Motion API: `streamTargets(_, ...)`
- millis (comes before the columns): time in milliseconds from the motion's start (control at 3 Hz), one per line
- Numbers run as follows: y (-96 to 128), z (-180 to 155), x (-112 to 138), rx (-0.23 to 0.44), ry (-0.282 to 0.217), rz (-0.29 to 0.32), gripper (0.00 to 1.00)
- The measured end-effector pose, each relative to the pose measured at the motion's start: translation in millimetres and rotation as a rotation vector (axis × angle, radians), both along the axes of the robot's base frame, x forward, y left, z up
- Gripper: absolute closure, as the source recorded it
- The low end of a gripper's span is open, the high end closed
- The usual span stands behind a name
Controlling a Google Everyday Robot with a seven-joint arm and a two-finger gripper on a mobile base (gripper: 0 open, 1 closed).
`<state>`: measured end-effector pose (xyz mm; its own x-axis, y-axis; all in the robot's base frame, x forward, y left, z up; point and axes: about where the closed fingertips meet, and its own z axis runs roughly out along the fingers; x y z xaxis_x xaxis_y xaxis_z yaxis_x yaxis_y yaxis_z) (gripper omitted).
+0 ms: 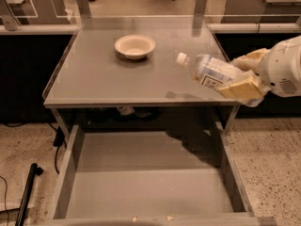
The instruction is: Place blue plastic bottle into top drawer
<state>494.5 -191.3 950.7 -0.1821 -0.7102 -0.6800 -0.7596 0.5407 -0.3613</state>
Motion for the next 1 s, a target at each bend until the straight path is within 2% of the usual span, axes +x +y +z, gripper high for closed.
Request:
streamTargets(333,0,0,0,0.000,0.000,0.000,1.00)
streamTargets(667,31,-25,-15,0.018,0.042,0.078,1.00)
streamTargets(1000,75,-71,-50,0.038,0.130,0.185,1.00)
